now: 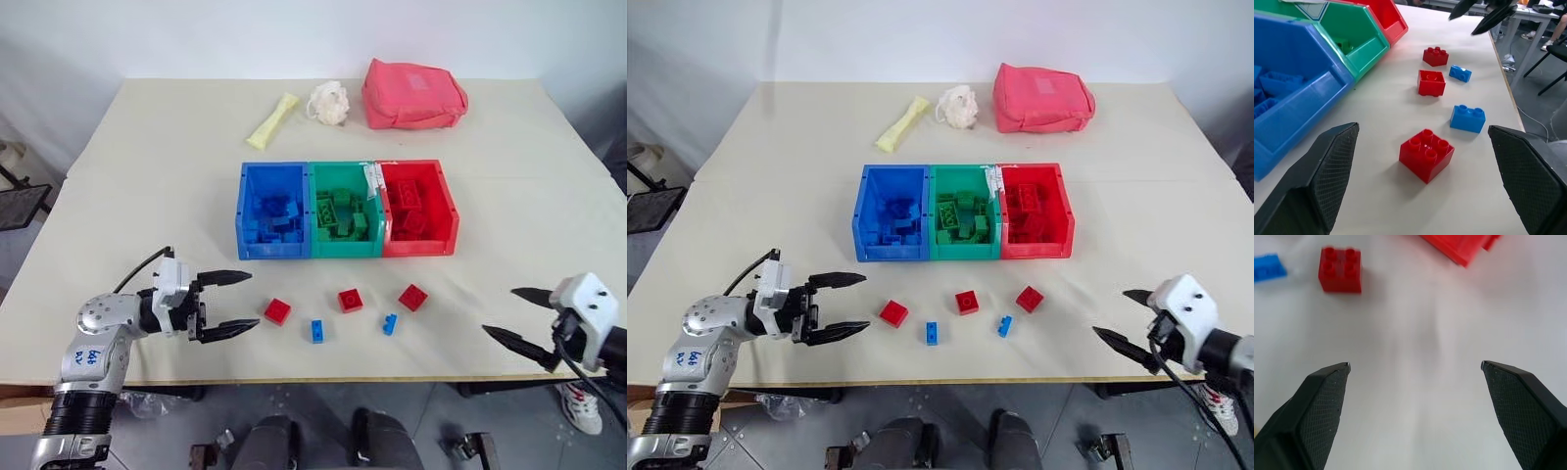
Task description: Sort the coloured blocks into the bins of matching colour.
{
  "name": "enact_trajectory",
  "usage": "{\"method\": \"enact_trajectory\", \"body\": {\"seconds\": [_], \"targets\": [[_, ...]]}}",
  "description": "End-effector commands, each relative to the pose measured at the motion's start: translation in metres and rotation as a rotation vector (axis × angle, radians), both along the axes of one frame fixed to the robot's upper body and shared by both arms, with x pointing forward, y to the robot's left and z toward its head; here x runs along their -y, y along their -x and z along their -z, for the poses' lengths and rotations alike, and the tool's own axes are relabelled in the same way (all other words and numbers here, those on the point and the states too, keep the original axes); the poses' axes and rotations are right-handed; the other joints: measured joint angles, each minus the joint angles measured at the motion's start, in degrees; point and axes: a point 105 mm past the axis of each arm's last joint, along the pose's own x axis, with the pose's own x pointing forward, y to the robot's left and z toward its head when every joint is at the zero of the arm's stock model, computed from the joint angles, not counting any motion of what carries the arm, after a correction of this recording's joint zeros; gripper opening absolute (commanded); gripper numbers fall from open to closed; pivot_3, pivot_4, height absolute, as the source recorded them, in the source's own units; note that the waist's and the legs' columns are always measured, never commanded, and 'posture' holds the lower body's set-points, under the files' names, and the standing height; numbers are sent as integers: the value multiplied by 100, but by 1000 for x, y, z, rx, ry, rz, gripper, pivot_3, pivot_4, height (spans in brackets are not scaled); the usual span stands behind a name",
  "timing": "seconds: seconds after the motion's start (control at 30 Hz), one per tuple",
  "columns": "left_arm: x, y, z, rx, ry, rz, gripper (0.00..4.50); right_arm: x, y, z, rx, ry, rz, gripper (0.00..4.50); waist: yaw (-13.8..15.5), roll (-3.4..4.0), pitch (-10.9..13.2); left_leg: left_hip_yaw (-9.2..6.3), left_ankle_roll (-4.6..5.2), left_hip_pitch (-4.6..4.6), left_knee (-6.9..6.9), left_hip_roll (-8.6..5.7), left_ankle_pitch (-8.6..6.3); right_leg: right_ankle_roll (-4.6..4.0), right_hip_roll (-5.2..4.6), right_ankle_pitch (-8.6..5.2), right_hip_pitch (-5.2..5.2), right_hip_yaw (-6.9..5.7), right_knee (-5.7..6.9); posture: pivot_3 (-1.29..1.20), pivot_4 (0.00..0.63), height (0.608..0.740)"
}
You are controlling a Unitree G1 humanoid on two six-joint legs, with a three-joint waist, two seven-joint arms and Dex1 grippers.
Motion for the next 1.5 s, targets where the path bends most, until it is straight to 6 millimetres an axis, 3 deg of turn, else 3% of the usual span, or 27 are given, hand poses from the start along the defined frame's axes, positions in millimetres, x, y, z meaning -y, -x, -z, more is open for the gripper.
{"method": "enact_trajectory", "body": {"seconds": [0.03, 0.23, 0.37, 0.63, 0.87, 0.97, 1.2, 1.37, 1.43, 1.5], "targets": [[-3, 1, -2, 29, -14, 28, 4488, -9, 6, -12, 13, 22, -45, 4500, 0, 0, 0, 1, 0, 0, 0, 0, 0, 0, -1, 0, -2, 2, 0, 0, 150, 740], [-3, 9, 1, 36, -17, 49, 4488, -41, -4, -12, -5, -17, -153, 4500, -17, 0, 0, -3, -3, 1, 0, 6, -2, 0, -11, 0, -2, 14, -1, 0, 150, 740], [2, 19, 0, 35, 10, 38, 4488, -73, -23, -6, -31, -56, -271, 4500, -45, -2, 0, -5, -6, -1, 0, 11, -3, -2, -15, -1, -4, 14, -4, 0, 150, 740], [-2, 39, -2, 34, 19, 8, 4488, -89, -54, 12, -76, -55, -309, 4500, -6, -2, 1, -13, -8, -8, 4, 11, -5, -4, -23, -2, 0, 7, -13, 0, 150, 740], [1, 40, -5, 60, 38, -25, 4488, -92, -73, 25, -70, -56, -304, 4500, -32, -1, 0, -9, -9, -5, 4, 13, -5, -4, -12, -2, -2, 7, -10, 0, 150, 740], [3, 38, -7, 78, 48, -34, 4500, -97, -77, 27, -68, -76, -312, 3928, -30, -2, 0, -7, -8, -5, 5, 13, -5, -4, -5, -2, -1, 2, -9, 0, 150, 740], [4, 33, -9, 94, 61, -41, 4500, -101, -75, 26, -49, -100, -312, 1583, -27, -1, 0, -7, -8, -4, 5, 12, -5, -4, -3, -2, -1, 0, -9, 0, 150, 740], [8, 31, -12, 117, 76, -44, 4500, -100, -76, 18, 0, -110, -297, 1473, -23, -2, 0, -7, -9, -4, 5, 12, -5, -4, -3, -2, -1, 0, -9, 0, 150, 740], [12, 19, -22, 178, 117, -113, 4500, -98, -84, -10, 100, -123, -271, 1473, -13, 0, 1, -7, -8, -5, 5, 12, -5, -4, -2, -2, -1, 0, -9, 0, 150, 740], [14, 11, -27, 206, 142, -153, 4500, -97, -89, -23, 143, -131, -261, 1473, -17, 0, 1, -6, -6, -7, 7, 5, -4, -3, -3, -2, -2, 1, -9, 0, 150, 740]]}}
